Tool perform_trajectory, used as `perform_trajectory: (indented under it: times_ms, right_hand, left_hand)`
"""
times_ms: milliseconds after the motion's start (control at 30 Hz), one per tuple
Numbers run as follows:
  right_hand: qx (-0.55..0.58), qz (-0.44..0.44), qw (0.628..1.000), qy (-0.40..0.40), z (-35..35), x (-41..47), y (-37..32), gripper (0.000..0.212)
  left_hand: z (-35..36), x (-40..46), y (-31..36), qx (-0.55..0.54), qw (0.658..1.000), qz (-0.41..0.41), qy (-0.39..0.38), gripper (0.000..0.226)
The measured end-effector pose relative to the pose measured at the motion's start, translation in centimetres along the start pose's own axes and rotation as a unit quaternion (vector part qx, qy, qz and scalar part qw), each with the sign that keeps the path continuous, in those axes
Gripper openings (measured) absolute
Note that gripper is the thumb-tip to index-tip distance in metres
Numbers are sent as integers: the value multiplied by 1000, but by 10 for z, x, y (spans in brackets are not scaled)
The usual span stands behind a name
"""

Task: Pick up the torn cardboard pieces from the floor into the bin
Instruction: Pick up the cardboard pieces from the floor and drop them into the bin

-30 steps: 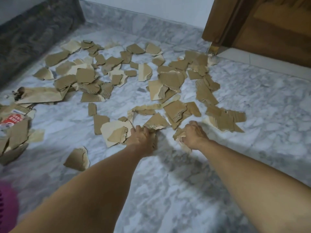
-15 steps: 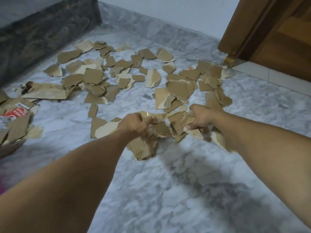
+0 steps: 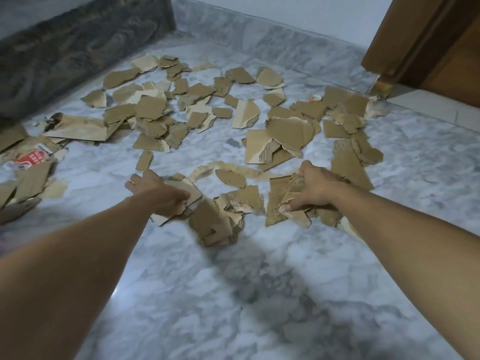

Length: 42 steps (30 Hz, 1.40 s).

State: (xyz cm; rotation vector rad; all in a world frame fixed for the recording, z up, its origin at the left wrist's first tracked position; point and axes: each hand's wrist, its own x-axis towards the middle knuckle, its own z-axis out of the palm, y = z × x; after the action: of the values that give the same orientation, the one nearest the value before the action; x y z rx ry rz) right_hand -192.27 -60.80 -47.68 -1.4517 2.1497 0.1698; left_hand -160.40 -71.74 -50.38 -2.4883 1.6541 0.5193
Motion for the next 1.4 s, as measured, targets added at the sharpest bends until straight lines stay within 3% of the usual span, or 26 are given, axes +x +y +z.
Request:
perform_trajectory:
  times_ms: [100,167,300,433,600,833,867,967,1100,1233,1333,1400]
  right_hand:
    - [21,19,1000,-5,5,-7,4,116]
    - [57,32,998,-17,11,-10,8,113]
    - [135,46,989,-30,12,-19,12,100]
    - [167,46,985,-28,11,-31,10,112]
    - [201,48,978,-7,6,-49,16,97]
    - [260,93,961,25,-1,-54,54,125]
    - [267,100,958,23,-4,-58,56,119]
    - [262,118,958,4,-11,-72,62,95]
    - [232,128,964,13,-7,-69,80,96]
    - [132,151,980,20,-13,-82,90,87]
    - [136,142,980,-11,-11,-86,103,78]
    - [170,134,976,-31,-7,-89,108,84]
  left_hand:
    - [3,7,2,-125,992,-25,-27,118]
    - [3,8,-5,-248,966,-34,-65,121]
    - [-1,-11,-13,-277,956,-7,-97,86]
    - [-6,-31,-14,-309,941,20,-133,65]
    - [-30,-47,-15,-286,937,80,-185,60]
    - [-46,-77,5,-241,911,201,-267,54]
    - [-42,-85,12,-212,912,224,-270,51]
    - [-24,-108,31,-129,919,275,-250,41]
    - [11,-129,50,-84,927,281,-233,58]
    - [42,-151,59,48,940,301,-152,83]
    - [53,-156,62,69,947,285,-133,87]
    - [54,-155,62,69,947,282,-137,88]
